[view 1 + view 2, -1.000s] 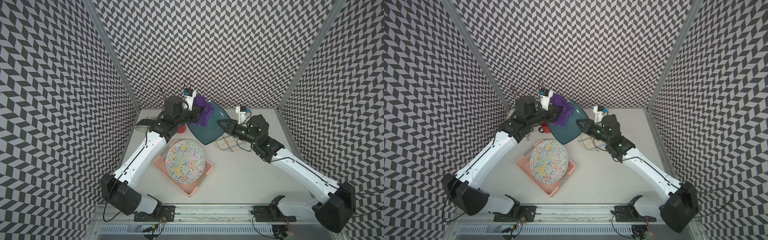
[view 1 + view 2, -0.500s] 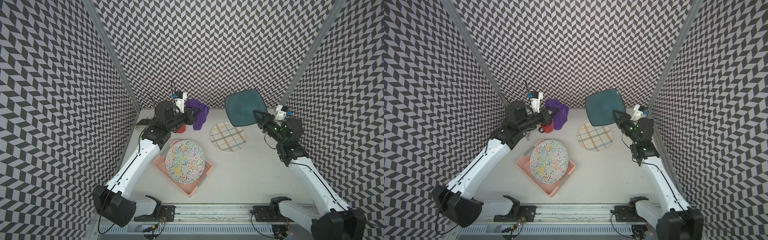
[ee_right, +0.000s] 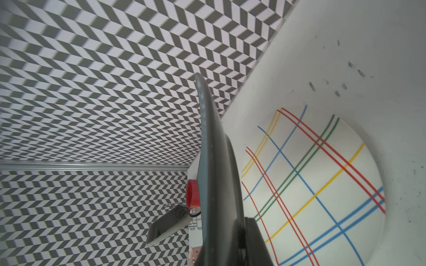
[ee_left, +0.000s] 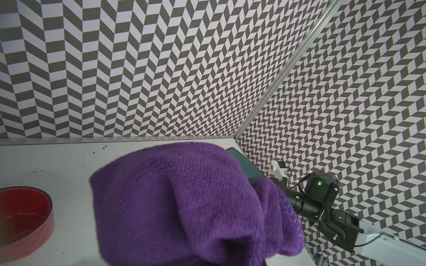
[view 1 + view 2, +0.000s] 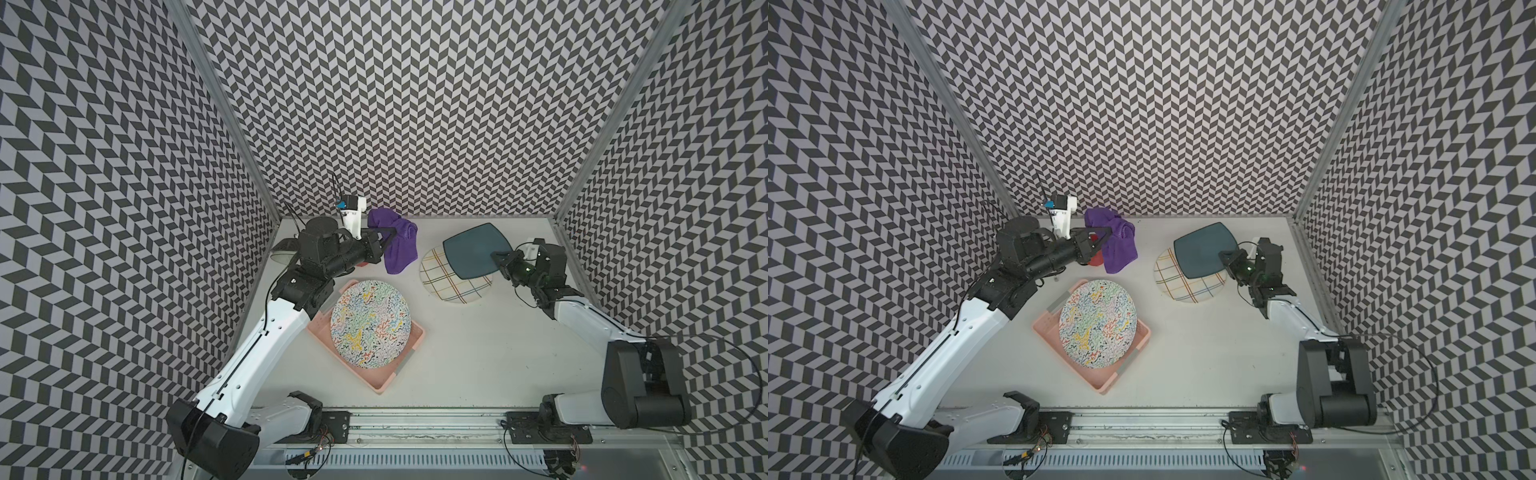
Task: Wipe the wet plate dry
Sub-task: Place the plate on the plate.
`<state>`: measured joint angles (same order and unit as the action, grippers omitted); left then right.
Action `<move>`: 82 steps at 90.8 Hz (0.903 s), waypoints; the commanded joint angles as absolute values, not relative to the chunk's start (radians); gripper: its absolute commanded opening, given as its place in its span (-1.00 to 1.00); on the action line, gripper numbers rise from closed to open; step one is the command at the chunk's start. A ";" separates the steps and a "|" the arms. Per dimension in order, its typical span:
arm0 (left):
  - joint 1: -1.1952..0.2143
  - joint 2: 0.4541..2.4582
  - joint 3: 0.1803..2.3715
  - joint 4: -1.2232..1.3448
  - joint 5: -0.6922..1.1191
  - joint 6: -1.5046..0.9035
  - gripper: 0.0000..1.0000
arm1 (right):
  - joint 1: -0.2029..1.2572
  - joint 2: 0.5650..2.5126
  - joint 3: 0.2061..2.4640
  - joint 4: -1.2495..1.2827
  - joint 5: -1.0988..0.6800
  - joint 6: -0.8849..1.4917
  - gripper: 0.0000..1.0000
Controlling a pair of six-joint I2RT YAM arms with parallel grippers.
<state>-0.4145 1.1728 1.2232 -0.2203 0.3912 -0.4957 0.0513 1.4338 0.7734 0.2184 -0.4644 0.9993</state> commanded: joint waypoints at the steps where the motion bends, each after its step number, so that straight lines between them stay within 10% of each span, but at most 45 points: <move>1: -0.417 1.147 1.225 -0.198 0.401 -0.498 -1.00 | 0.069 1.456 0.784 0.441 -0.524 0.961 -1.00; 51: -0.417 1.162 1.225 -0.191 0.417 -0.500 -1.00 | 0.104 1.664 0.736 0.464 -0.499 0.874 -1.00; 82: -0.417 1.151 1.202 -0.183 0.419 -0.505 -1.00 | 0.104 1.785 0.757 0.315 -0.497 0.740 -0.38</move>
<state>-0.4145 1.1702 1.2129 -0.2173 0.4026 -0.5003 0.1001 1.7412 0.7315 0.3622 -0.5060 0.8356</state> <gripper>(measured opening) 0.070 0.269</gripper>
